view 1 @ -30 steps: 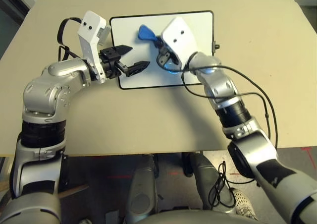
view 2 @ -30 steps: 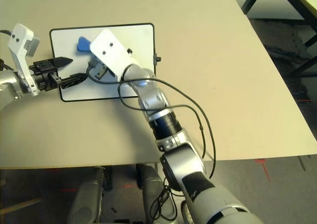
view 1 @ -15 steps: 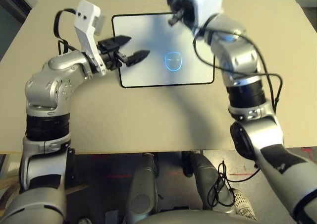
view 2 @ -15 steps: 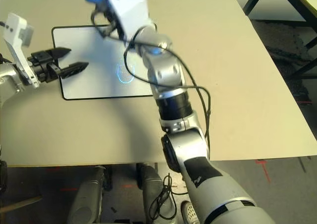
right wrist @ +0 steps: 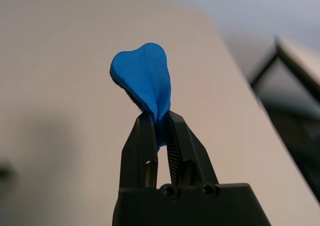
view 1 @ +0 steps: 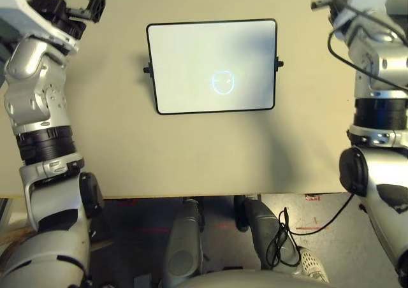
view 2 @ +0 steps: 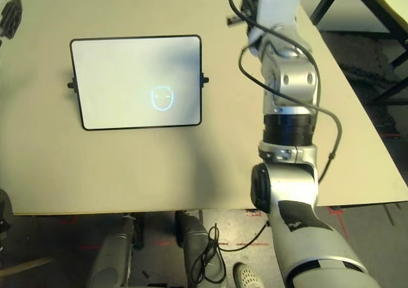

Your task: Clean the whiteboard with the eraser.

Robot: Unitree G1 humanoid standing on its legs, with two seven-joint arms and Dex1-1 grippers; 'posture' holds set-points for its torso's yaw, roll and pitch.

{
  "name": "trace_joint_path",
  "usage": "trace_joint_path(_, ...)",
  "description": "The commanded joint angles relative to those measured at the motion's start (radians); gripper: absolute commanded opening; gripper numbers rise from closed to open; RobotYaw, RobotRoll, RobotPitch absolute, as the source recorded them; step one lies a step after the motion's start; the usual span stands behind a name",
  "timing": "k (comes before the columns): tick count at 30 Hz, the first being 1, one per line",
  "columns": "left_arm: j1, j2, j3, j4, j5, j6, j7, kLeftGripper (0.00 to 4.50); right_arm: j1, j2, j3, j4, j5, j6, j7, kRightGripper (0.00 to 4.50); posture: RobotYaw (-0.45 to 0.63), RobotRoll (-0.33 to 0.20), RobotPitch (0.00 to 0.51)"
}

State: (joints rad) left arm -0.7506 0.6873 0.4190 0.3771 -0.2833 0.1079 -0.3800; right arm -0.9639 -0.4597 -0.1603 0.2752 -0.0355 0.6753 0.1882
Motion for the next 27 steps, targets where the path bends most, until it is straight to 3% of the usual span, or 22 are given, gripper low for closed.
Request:
trace_joint_path(1, 0.067, -0.008, 0.002, 0.051, 0.018, -0.043, 0.002, 4.5, 0.069, -0.006, -0.002, -0.033, 0.003, 0.145, -0.012, 0.17, 0.08, 0.0, 0.215)
trace_joint_path(9, 0.139, -0.06, -0.041, 0.035, 0.008, -0.006, -0.015, 4.5, 0.161, 0.028, 0.052, -0.066, 0.016, 0.316, 0.008, 0.17, 0.08, 0.0, 0.221)
trace_joint_path(17, 0.116, -0.076, -0.065, 0.024, 0.003, 0.025, -0.018, 4.5, 0.14, 0.061, 0.07, 0.027, 0.019, 0.233, 0.01, 0.17, 0.09, 0.0, 0.224)
trace_joint_path(27, 0.087, -0.086, -0.088, 0.002, 0.002, 0.061, -0.025, 4.5, 0.105, 0.041, 0.024, 0.006, 0.063, 0.253, 0.03, 3.55, 0.07, 0.0, 0.242)
